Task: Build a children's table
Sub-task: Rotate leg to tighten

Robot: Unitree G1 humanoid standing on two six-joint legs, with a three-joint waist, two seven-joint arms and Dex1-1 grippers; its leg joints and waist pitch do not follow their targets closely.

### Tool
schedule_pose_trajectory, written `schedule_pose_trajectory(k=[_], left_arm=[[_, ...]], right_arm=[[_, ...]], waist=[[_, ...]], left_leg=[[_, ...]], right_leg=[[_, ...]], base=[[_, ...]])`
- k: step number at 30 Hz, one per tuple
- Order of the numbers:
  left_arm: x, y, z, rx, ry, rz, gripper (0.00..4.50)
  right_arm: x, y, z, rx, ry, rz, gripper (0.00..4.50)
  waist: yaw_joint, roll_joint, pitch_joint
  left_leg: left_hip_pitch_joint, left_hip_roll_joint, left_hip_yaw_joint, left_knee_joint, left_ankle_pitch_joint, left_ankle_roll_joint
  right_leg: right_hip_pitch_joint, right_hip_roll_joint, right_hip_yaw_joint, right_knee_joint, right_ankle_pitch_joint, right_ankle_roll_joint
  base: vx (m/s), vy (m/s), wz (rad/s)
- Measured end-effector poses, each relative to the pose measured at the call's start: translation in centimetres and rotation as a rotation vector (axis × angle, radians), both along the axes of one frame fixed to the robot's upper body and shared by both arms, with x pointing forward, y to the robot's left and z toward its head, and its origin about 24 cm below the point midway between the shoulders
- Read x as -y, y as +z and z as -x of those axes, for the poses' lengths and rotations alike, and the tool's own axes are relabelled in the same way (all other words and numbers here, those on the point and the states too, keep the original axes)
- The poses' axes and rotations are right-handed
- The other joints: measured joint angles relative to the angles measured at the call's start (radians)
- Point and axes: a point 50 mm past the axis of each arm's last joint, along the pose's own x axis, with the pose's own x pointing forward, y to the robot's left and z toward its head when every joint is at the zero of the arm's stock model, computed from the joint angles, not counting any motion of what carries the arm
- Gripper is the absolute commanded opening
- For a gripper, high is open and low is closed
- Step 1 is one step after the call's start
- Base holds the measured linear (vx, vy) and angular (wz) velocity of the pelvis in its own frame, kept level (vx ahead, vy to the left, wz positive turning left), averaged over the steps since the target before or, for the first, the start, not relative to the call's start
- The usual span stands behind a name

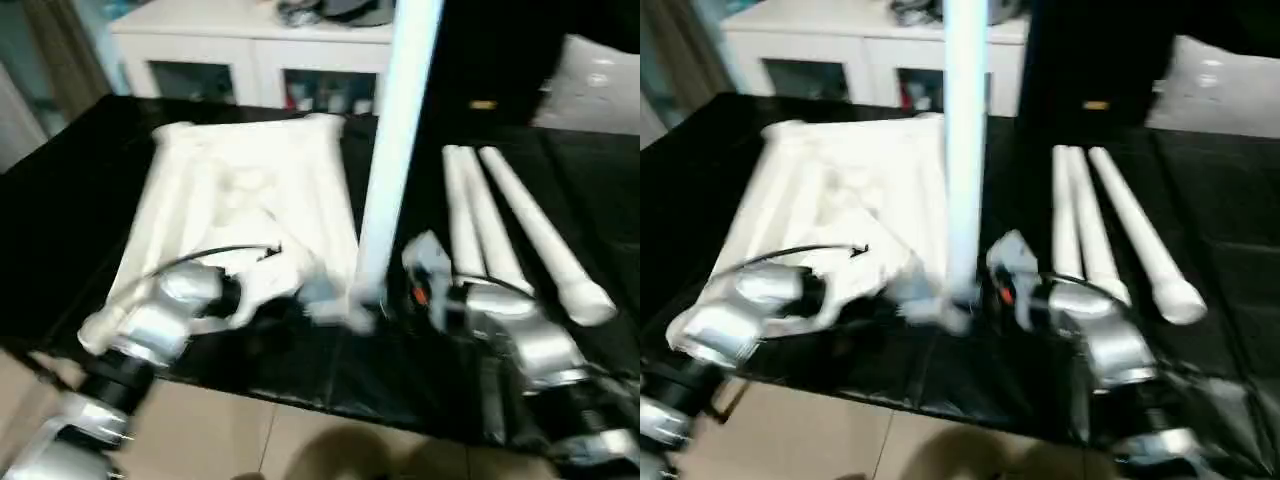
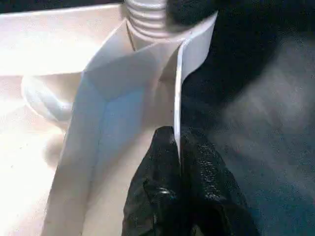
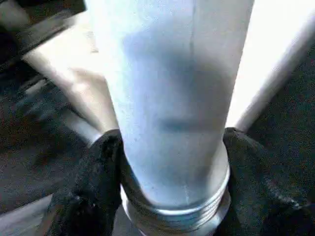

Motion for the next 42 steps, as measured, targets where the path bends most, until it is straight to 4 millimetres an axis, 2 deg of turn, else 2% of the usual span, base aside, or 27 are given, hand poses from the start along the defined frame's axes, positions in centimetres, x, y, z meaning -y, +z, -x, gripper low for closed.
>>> schedule_pose_trajectory(k=[3,6,7,15,18,20,21,24,29,37,38,42], left_arm=[[1.7,-0.2,-0.2,-0.003,0.097,0.043,0.0],[3.2,-0.3,-0.4,0.015,0.193,0.066,0.0],[3.6,-0.3,-0.4,0.015,0.211,0.073,0.0],[3.9,0.0,-0.4,0.029,0.223,0.068,0.0],[3.3,0.0,-0.3,0.03,0.198,0.059,0.0],[2.9,0.1,-0.3,0.034,0.166,0.051,0.0],[2.6,0.0,-0.2,0.036,0.154,0.047,0.0],[1.4,0.1,-0.1,0.046,0.081,0.022,0.0],[-0.1,0.2,0.2,0.039,-0.026,0.0,0.0],[-2.1,0.5,1.3,0.004,-0.261,-0.044,0.0],[-2.2,0.5,1.3,-0.001,-0.276,-0.047,0.0],[-2.2,0.5,1.6,0.007,-0.347,-0.061,0.0]], right_arm=[[-0.1,0.1,-0.9,0.02,-0.126,0.029,2.65],[-0.5,0.2,-1.7,0.023,-0.254,0.026,2.65],[-0.5,0.2,-1.8,0.031,-0.271,0.037,3.21],[-0.5,0.3,-1.5,0.076,-0.273,0.028,3.82],[0.2,0.3,-1.1,0.096,-0.208,0.054,4.2],[0.9,0.3,-0.7,0.107,-0.151,0.073,4.2],[1.1,0.3,-0.5,0.109,-0.118,0.081,4.43],[2.6,0.7,0.2,0.108,0.008,0.1,4.43],[3.6,1.2,1.1,0.088,0.168,0.112,4.43],[3.5,1.5,1.7,0.068,0.35,0.121,4.43],[3.4,1.6,1.7,0.07,0.358,0.12,4.29],[2.9,1.6,1.9,0.056,0.418,0.1,4.15]], waist=[[-0.005,0.0,0.0],[-0.002,0.0,0.0],[-0.001,0.0,0.0],[-0.002,0.001,-0.001],[-0.001,0.002,0.0],[-0.003,0.003,0.0],[-0.003,0.003,0.0],[-0.001,0.003,0.0],[0.002,0.003,0.001],[0.033,0.003,0.001],[0.036,0.003,0.001],[0.039,0.003,0.001]], left_leg=[[0.0,0.0,0.0,0.0,0.0,0.001],[-0.001,0.0,0.0,-0.001,0.0,0.001],[-0.002,0.0,0.0,-0.001,0.0,0.001],[-0.008,0.0,-0.001,-0.002,0.002,0.008],[-0.008,0.0,-0.001,-0.002,0.002,0.007],[-0.008,0.0,-0.001,-0.002,0.002,0.007],[-0.008,0.0,-0.001,-0.002,0.002,0.007],[-0.008,0.0,-0.001,-0.002,0.002,0.007],[-0.008,0.0,-0.002,-0.001,0.002,0.007],[-0.008,0.0,-0.002,-0.001,0.002,0.008],[-0.008,0.0,-0.002,-0.001,0.002,0.007],[-0.008,0.0,-0.001,0.0,0.001,0.007]], right_leg=[[0.0,0.0,0.0,0.0,0.0,0.0],[0.0,0.0,0.0,0.0,0.0,0.0],[0.0,0.0,0.0,0.0,0.0,0.0],[-0.006,0.0,0.0,-0.001,0.003,-0.004],[-0.006,0.0,-0.001,-0.001,0.003,-0.004],[-0.006,0.0,-0.001,-0.001,0.003,-0.004],[-0.006,0.0,-0.001,-0.001,0.003,-0.004],[-0.005,0.0,-0.001,-0.001,0.003,-0.005],[-0.005,0.0,-0.001,-0.001,0.003,-0.005],[-0.005,0.0,-0.001,0.0,0.003,-0.005],[-0.005,0.0,-0.001,0.0,0.003,-0.005],[-0.004,0.0,-0.001,0.0,0.004,-0.005]], base=[[0.0,0.0,0.0],[0.0,0.0,0.0],[0.0,0.0,0.0],[0.0,0.0,0.0],[0.0,0.0,0.0],[0.0,0.0,0.0],[0.0,0.0,0.0],[0.0,0.0,0.0],[0.0,0.0,0.0],[0.0,0.0,0.0],[0.0,0.0,0.0],[0.0,0.0,0.0]])
